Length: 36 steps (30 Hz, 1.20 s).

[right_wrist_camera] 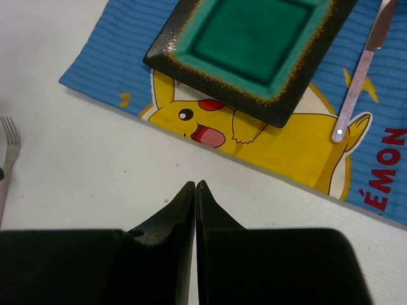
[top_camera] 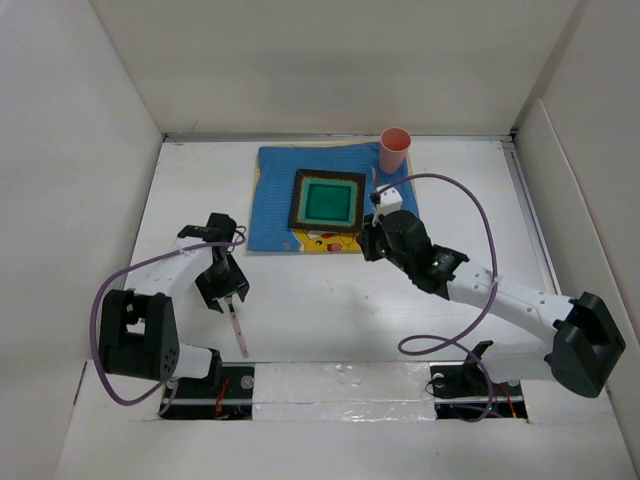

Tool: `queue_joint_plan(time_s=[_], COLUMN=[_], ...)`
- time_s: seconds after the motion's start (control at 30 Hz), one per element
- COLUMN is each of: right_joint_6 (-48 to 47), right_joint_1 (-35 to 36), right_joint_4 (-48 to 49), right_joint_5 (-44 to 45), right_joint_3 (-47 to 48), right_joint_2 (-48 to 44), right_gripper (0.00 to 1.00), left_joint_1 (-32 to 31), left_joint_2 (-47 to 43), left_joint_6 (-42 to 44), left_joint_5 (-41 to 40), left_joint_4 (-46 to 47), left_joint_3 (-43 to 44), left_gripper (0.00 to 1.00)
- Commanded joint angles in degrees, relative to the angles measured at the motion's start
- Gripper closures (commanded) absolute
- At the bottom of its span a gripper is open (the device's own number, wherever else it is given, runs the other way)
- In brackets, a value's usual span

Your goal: Set the dinner table for one person

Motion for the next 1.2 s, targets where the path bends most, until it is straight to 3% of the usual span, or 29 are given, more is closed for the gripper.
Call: queue_joint_plan(time_s=[0.0,0.17,0.53,0.73,0.8,0.87,0.97,1.13,1.17], right_joint_6=[-0.2,0.2,1.7,1.9,1.7,1.9,0.8,0.2,0.5], right_joint_1=[-0.9,-3.5,-7.9,-8.5,-8.5,-8.5,-4.7,4.9,6.7], right_joint_4=[1.0,1.4,3.0,3.3,3.7,4.0,6.5,8.8,8.6], right_joint_5=[1.5,-0.3,-2.8,-3.2,-3.6,-6.3,-8.8,-6.6,-5.8], right_joint_3=[-0.1,-1.5,-4.5,-4.9,-4.8,-4.6,-4.2,-1.5,0.6], right_joint_2=[-2.1,-5.0,-9.7,-9.9,-9.2,-7.9,-6.3,-0.4,1.0], right_gripper=[0.91,0.90,0.89,0.88,0.88,0.97,1.00,1.00,1.00], left_joint_1=[-0.1,-0.1,-1.4,-1.4,-1.4,-1.4,-1.4,-1.4,-1.4], left_joint_2=[1.4,1.5,4.0,7.7,8.8,8.4,4.5,-7.2,-13.2], left_joint_6=[1.6,0.9,-1.1,0.2,2.3,3.2,3.7,3.1,2.3], left_joint_5=[0.7,-0.4,9.7,9.3,5.6,4.0,7.7,12.0,11.9], left_joint_4=[0.3,2.3,12.2,14.8,14.8,13.5,14.1,22.1,23.8], left_joint_3=[0.0,0.0,-5.7,-4.4,-1.5,2.9,8.0,9.9,9.1], left_gripper=[0.49,0.49,0.50,0.51,0.53,0.55,0.58,0.85,0.90])
